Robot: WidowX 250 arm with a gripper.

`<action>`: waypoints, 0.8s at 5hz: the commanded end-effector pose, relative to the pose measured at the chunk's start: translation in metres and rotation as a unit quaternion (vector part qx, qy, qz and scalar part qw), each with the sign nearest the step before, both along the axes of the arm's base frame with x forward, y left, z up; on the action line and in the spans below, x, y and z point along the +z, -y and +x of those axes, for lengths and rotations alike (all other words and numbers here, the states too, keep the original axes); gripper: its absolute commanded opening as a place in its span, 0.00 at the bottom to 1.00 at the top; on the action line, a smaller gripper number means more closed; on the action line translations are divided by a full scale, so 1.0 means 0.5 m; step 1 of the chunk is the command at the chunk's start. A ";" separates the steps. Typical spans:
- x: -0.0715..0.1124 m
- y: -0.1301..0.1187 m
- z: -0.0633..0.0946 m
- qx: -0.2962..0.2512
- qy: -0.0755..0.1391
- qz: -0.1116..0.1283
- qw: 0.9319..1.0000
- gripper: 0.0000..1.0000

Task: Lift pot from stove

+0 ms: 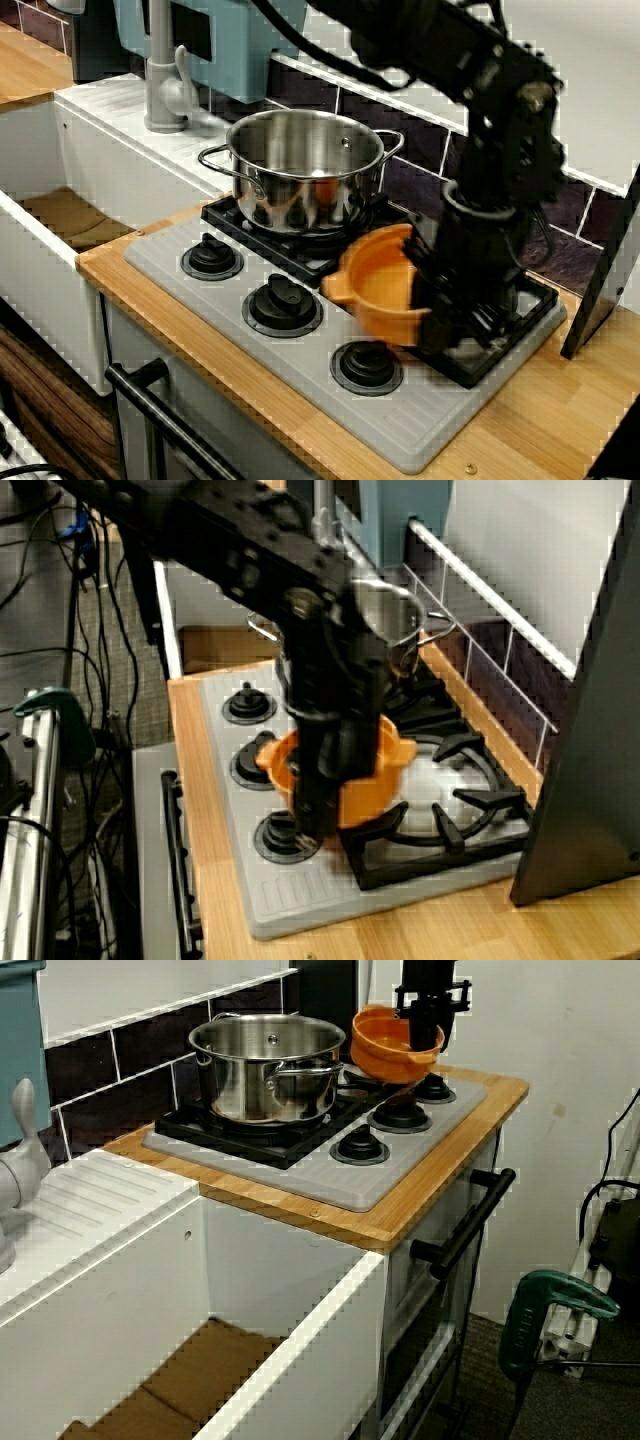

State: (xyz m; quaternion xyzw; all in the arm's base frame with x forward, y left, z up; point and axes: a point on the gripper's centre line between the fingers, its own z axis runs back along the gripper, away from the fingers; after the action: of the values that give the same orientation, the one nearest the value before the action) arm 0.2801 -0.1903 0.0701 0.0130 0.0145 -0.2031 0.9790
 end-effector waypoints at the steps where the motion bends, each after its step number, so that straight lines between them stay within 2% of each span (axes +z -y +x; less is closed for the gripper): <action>1: 0.104 -0.008 -0.011 -0.009 0.018 -0.023 1.000 0.00; 3: 0.143 -0.032 -0.009 -0.016 0.002 -0.010 1.000 0.00; 4: 0.172 -0.046 -0.009 -0.016 0.001 -0.008 1.000 0.00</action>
State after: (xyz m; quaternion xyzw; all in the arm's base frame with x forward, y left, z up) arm 0.2716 -0.1659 0.1245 0.0203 0.0627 -0.2215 0.9729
